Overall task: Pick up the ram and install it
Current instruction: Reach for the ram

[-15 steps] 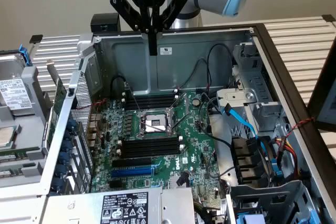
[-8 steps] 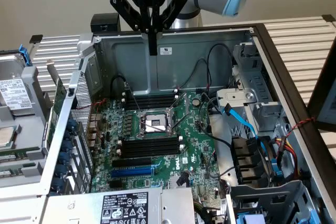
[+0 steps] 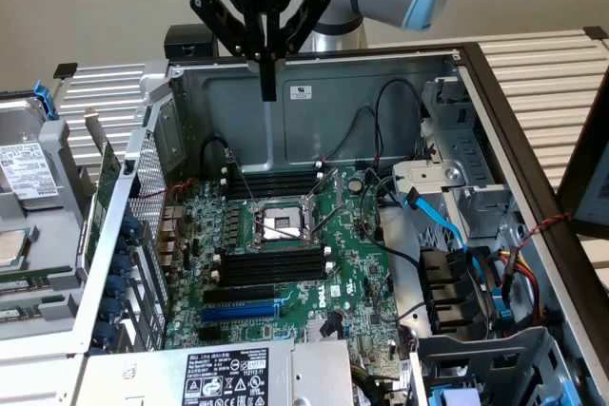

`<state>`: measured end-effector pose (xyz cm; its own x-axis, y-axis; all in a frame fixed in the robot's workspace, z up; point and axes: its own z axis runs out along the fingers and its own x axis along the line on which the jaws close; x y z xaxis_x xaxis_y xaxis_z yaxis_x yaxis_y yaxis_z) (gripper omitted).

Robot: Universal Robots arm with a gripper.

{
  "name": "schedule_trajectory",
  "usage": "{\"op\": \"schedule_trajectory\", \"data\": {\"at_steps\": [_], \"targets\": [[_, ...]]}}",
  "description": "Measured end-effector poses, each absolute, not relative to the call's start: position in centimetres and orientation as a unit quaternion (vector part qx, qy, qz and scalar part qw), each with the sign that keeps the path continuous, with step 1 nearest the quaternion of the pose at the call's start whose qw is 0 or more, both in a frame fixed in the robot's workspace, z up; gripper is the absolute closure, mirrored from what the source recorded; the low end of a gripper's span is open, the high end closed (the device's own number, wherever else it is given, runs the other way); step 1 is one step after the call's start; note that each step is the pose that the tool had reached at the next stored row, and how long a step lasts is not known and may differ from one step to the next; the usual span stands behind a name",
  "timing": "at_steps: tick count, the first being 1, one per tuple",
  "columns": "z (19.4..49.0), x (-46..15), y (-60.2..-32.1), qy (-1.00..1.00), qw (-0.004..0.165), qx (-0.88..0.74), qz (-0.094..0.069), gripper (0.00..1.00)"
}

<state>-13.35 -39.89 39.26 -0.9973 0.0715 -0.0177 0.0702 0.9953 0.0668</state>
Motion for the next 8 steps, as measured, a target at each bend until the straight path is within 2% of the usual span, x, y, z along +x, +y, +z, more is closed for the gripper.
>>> {"op": "schedule_trajectory", "data": {"at_steps": [8], "targets": [[39.3,-17.0,-39.9,0.999,0.01,0.036,0.033,0.89]]}}
